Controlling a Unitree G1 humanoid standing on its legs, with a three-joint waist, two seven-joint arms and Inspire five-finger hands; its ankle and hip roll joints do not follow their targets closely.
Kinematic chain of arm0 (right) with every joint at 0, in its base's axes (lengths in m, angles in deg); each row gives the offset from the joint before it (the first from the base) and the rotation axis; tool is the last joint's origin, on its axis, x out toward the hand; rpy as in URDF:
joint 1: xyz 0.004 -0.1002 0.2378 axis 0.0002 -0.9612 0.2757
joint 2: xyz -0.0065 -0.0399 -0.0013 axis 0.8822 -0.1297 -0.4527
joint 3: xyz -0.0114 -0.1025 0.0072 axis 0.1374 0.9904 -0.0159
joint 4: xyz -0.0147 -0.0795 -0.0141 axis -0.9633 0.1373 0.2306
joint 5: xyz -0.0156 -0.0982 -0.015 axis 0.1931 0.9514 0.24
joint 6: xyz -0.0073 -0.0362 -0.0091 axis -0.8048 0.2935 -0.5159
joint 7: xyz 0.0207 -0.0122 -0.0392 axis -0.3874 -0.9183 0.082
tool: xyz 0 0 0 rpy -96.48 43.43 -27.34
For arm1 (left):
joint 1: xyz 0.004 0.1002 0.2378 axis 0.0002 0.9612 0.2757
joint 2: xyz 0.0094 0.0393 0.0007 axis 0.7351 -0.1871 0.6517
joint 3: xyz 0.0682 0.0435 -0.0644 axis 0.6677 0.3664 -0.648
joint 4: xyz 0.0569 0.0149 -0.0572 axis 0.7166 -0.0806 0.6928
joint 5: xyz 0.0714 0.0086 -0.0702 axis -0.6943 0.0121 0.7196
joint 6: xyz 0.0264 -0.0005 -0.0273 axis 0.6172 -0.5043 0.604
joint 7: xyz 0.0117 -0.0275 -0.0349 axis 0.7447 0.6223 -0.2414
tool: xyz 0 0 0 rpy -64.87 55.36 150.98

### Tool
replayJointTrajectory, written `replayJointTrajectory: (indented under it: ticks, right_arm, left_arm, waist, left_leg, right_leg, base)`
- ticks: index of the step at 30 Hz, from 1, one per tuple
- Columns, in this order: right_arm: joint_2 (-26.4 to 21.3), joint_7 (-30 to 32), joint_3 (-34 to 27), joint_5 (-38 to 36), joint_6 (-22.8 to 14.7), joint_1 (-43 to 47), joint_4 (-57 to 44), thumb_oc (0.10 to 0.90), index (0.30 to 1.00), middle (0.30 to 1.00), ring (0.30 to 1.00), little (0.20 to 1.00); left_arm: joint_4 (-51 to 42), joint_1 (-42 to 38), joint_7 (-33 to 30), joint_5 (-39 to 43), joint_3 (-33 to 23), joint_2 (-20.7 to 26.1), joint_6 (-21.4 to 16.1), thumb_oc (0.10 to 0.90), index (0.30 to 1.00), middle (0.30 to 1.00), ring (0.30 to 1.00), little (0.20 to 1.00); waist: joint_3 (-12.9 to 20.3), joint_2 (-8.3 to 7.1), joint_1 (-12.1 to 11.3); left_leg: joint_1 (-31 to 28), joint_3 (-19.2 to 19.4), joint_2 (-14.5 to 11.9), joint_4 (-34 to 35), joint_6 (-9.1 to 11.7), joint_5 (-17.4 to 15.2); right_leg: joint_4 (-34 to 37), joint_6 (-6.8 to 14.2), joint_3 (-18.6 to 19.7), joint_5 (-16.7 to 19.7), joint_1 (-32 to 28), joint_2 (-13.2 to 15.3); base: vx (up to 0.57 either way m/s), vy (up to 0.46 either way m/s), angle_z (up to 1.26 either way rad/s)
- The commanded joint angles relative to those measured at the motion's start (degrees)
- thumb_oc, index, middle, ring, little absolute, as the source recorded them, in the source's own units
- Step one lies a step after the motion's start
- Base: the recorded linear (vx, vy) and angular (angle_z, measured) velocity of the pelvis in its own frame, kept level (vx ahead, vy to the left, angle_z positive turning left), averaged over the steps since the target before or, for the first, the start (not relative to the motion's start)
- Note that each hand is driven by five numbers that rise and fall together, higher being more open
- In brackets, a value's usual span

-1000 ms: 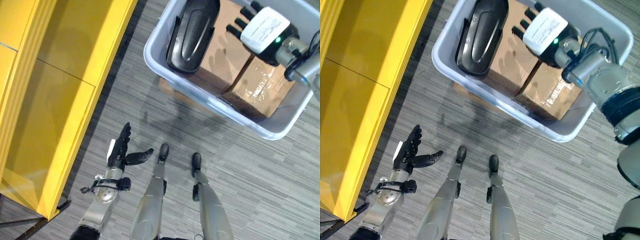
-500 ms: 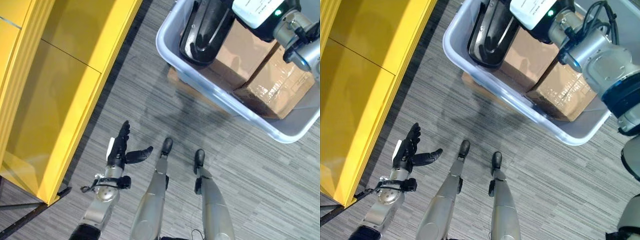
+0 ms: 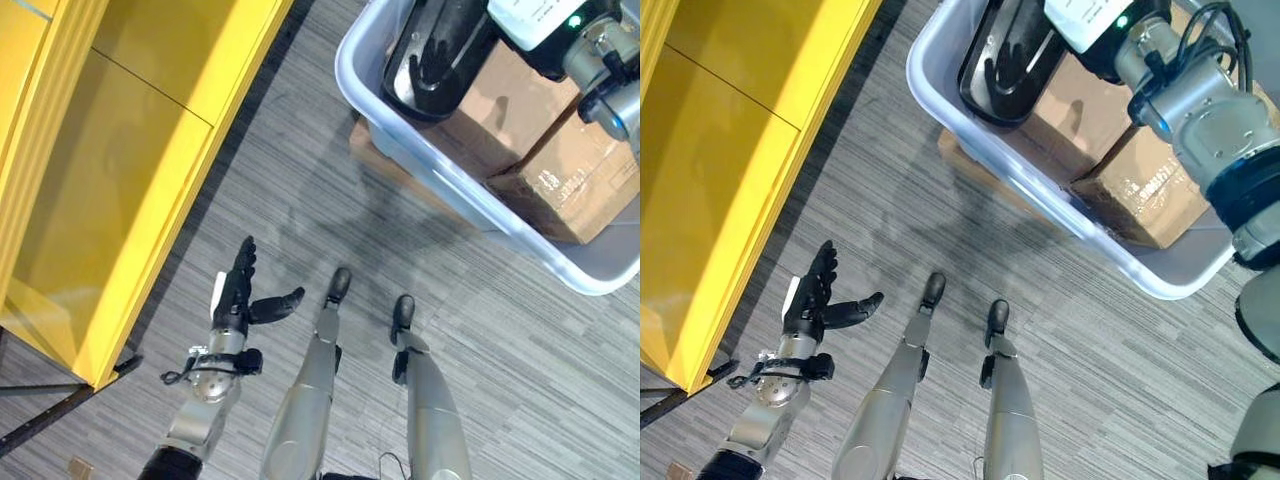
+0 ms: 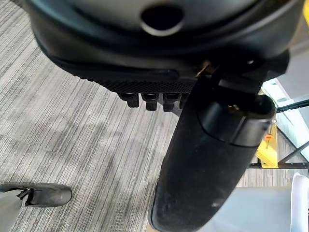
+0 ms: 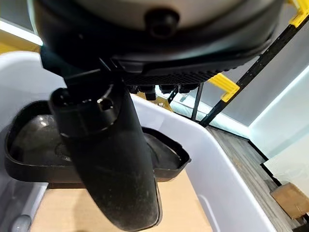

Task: Move parts from the plastic box to the shelf.

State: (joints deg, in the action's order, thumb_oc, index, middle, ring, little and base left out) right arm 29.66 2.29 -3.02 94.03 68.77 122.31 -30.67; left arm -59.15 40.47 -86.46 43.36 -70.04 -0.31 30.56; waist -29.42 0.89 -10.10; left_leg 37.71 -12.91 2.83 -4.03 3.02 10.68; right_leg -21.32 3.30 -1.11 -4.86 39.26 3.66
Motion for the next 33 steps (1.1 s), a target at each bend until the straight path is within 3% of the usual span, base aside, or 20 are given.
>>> replayJointTrajectory:
  ticks: [1,14,15,16,24,33]
  right_arm:
    - [-2.7,3.2,1.1,-3.2,3.5,8.6,3.5,0.9,1.0,1.0,1.0,1.0]
    - [-1.5,2.1,6.6,-5.8,2.1,11.1,9.3,0.9,1.0,1.0,1.0,1.0]
    - [-1.3,1.6,6.5,-6.1,1.8,10.7,9.7,0.62,0.607,0.607,0.607,0.607]
    - [-1.0,0.9,6.5,-6.5,1.6,10.0,10.7,0.4,0.3,0.3,0.3,0.3]
    - [-0.5,0.1,4.3,-9.1,1.1,5.5,12.5,0.4,0.3,0.3,0.3,0.3]
    - [-1.6,0.6,-0.6,-9.6,0.8,0.1,5.7,0.4,0.3,0.3,0.3,0.3]
  left_arm:
    - [-6.3,0.1,-2.3,0.4,-2.3,2.3,-5.3,0.9,1.0,1.0,1.0,1.0]
    - [-7.8,0.0,-3.7,0.9,-2.7,2.2,-6.3,0.9,1.0,1.0,1.0,1.0]
    - [-7.8,0.0,-3.7,0.9,-2.7,2.2,-6.3,0.9,1.0,1.0,1.0,1.0]
    - [-7.7,-0.1,-3.7,0.9,-2.7,2.2,-6.3,0.9,1.0,1.0,1.0,1.0]
    - [-6.6,-1.2,-3.6,1.5,-2.1,1.3,-6.6,0.9,1.0,1.0,1.0,1.0]
    - [-5.0,-2.6,-3.7,1.2,-1.5,1.2,-6.0,0.9,1.0,1.0,1.0,1.0]
  waist:
    - [-0.4,-1.36,-0.6]
    - [-0.4,0.95,-2.0]
    - [-0.4,1.07,-2.1]
    - [-0.4,1.11,-2.3]
    - [-0.4,1.05,-2.7]
    - [-0.4,-0.05,-1.5]
  left_leg:
    - [5.3,3.6,0.5,-10.1,1.1,-7.0]
    - [14.1,2.1,2.6,-16.3,1.1,-8.7]
    - [14.6,1.9,2.6,-16.6,1.1,-8.6]
    - [15.0,1.8,2.7,-16.7,1.2,-8.5]
    - [15.4,1.5,2.9,-16.7,1.0,-8.2]
    - [11.1,2.6,2.0,-15.2,0.9,-7.8]
  right_leg:
    - [7.3,3.9,2.8,2.8,-8.3,4.7]
    - [-2.8,3.0,2.4,-1.1,2.3,5.3]
    - [-3.3,2.9,2.4,-1.1,2.9,5.2]
    - [-3.7,2.9,2.4,-1.2,3.4,5.2]
    - [-4.0,2.7,2.4,-1.3,4.0,5.2]
    - [-1.6,3.0,2.2,0.2,0.2,4.9]
  base:
    - [-0.01,0.03,0.13]
    - [0.0,-0.011,0.11]
    - [0.01,-0.023,0.17]
    - [0.0,-0.02,0.11]
    - [0.0,-0.002,0.02]
    - [-0.01,0.018,-0.01]
